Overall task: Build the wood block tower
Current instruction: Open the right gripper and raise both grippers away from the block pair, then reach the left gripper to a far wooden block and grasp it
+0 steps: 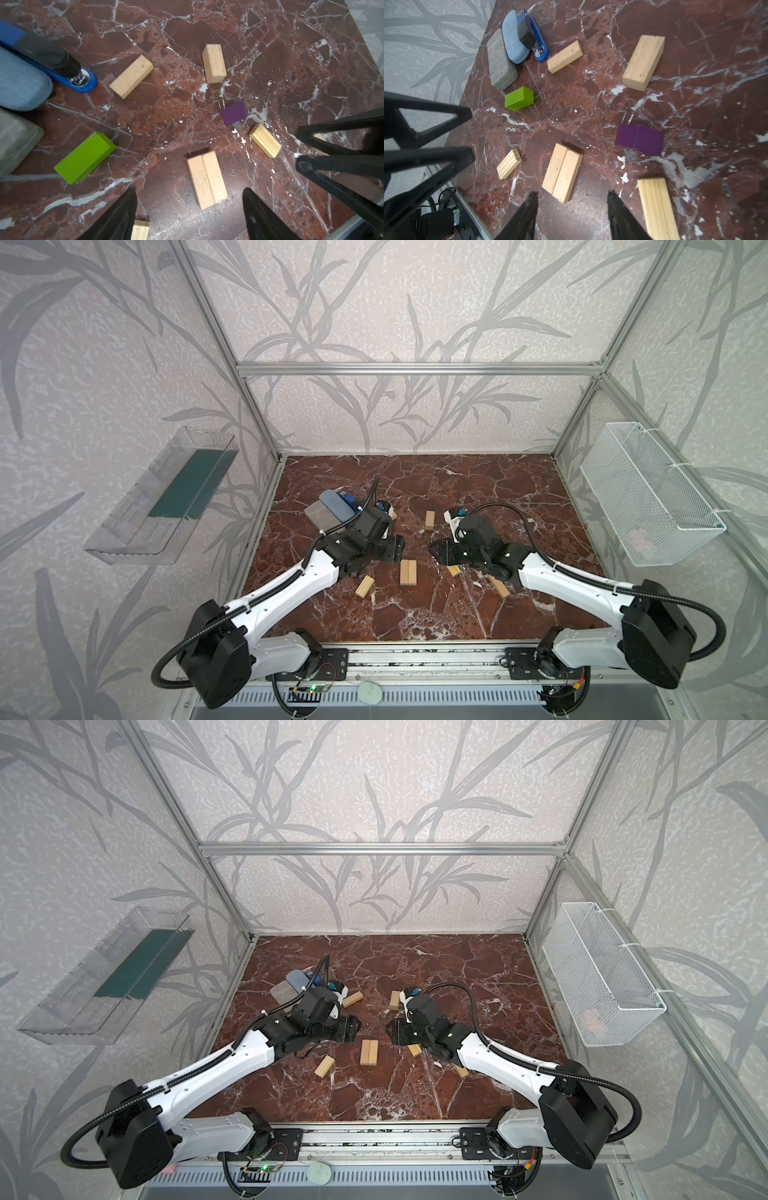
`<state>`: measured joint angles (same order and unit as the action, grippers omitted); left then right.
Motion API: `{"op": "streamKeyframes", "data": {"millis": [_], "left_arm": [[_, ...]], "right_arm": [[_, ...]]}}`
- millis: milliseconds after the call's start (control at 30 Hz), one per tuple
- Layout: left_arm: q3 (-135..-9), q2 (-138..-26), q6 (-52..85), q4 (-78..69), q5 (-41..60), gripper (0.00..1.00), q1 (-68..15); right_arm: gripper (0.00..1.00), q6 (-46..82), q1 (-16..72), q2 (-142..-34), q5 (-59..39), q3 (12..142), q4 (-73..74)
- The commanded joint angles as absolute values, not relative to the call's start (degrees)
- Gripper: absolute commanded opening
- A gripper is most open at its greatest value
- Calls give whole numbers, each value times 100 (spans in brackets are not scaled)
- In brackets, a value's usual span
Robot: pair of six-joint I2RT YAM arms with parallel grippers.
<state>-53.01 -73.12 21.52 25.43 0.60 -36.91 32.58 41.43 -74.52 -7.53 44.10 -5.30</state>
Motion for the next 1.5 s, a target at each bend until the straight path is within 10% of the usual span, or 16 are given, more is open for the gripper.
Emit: {"op": "streamKeyframes", "data": {"millis": [0, 633, 1467], "left_arm": [[-5700, -7781, 1416, 2737, 12, 78, -3478], [-8312, -11050, 863, 3612, -464, 71, -3124], [-9727, -12589, 914, 4234, 700, 72, -2520]], "right_arm": [[60, 2506, 3965, -7230, -801, 4270, -708], [77, 1309, 3788, -7040, -1185, 3094, 1138], [79, 1455, 3791, -6942, -1016, 2874, 1608]]}}
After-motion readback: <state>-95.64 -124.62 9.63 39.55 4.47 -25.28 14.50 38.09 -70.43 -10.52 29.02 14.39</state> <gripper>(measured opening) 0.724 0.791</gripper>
